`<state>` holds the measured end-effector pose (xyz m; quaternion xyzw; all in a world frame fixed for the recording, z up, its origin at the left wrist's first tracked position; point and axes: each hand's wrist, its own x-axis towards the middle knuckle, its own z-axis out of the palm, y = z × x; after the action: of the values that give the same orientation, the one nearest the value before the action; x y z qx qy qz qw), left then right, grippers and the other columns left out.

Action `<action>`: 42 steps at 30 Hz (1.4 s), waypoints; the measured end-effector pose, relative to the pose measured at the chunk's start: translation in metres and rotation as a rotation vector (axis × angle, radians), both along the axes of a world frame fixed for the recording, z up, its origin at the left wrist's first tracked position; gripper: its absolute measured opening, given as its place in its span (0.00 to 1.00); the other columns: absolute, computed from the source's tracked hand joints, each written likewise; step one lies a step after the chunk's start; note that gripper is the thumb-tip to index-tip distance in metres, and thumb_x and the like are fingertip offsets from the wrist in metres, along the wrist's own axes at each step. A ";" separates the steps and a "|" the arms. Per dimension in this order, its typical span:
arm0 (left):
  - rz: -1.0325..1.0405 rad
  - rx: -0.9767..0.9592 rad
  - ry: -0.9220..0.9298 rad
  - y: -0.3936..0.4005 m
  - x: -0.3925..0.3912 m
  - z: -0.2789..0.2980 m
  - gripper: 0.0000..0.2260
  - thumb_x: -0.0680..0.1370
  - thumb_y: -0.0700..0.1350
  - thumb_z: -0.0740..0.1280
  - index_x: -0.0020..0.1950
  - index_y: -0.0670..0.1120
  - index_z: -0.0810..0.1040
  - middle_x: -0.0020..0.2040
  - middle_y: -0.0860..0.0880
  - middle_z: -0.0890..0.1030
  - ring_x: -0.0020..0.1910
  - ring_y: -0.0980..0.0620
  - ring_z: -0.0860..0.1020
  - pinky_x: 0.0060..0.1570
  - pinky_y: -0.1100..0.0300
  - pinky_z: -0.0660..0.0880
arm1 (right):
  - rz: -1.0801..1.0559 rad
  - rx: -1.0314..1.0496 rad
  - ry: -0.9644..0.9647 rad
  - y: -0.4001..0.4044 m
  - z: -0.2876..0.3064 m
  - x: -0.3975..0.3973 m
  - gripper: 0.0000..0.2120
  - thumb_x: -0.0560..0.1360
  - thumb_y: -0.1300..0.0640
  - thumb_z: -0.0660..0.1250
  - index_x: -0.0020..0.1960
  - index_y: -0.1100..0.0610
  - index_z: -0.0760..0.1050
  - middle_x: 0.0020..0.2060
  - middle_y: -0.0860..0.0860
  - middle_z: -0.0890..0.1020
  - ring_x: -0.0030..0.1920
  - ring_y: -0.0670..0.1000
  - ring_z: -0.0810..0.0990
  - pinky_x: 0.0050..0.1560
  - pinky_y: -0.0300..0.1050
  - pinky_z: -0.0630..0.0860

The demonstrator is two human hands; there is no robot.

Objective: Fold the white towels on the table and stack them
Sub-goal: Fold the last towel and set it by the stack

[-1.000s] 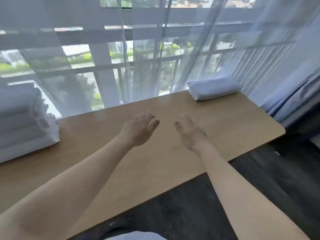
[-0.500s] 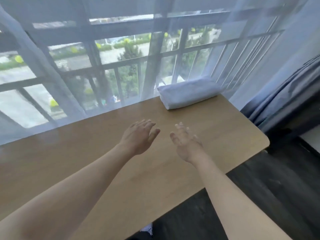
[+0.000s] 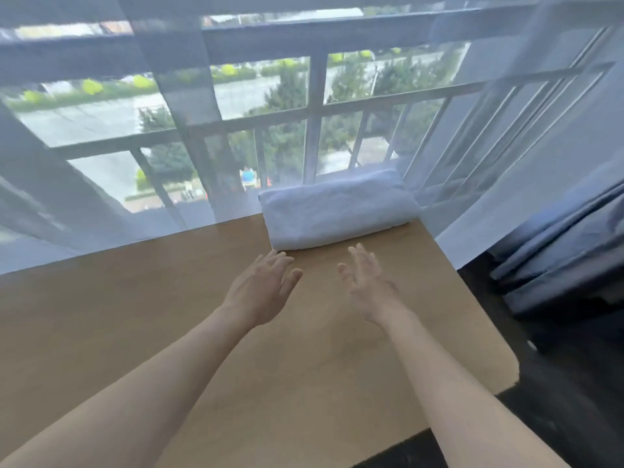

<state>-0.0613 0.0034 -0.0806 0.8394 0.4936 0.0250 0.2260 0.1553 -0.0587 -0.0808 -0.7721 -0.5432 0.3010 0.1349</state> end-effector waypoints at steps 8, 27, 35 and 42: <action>-0.008 0.074 0.022 0.036 0.080 -0.040 0.18 0.85 0.51 0.59 0.76 0.56 0.67 0.83 0.51 0.46 0.82 0.52 0.41 0.71 0.53 0.67 | 0.100 0.078 -0.073 0.069 -0.028 0.087 0.27 0.85 0.51 0.56 0.81 0.56 0.52 0.82 0.51 0.52 0.81 0.54 0.46 0.77 0.46 0.47; 0.189 0.275 0.073 0.150 0.122 -0.074 0.13 0.79 0.51 0.67 0.64 0.55 0.75 0.57 0.54 0.82 0.53 0.47 0.80 0.43 0.56 0.71 | 0.324 0.336 -0.263 0.185 -0.087 0.149 0.27 0.80 0.47 0.66 0.77 0.47 0.66 0.76 0.48 0.68 0.77 0.50 0.63 0.76 0.49 0.54; 0.120 0.241 0.168 0.161 0.109 -0.047 0.08 0.80 0.51 0.65 0.58 0.59 0.77 0.49 0.55 0.83 0.47 0.48 0.81 0.40 0.57 0.72 | 0.300 0.251 -0.310 0.193 -0.056 0.155 0.26 0.76 0.70 0.59 0.70 0.51 0.75 0.61 0.52 0.82 0.60 0.56 0.79 0.60 0.50 0.75; 0.156 0.397 0.100 0.144 0.063 0.008 0.10 0.79 0.44 0.68 0.58 0.54 0.80 0.49 0.54 0.85 0.46 0.48 0.83 0.38 0.58 0.70 | 0.306 0.359 -0.341 0.181 0.001 0.117 0.21 0.75 0.70 0.59 0.64 0.57 0.77 0.57 0.55 0.82 0.56 0.59 0.80 0.56 0.53 0.76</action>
<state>0.0013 0.1478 -0.0726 0.8268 0.5532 0.0974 0.0287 0.2719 0.1228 -0.0794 -0.6843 -0.7129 0.0829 0.1292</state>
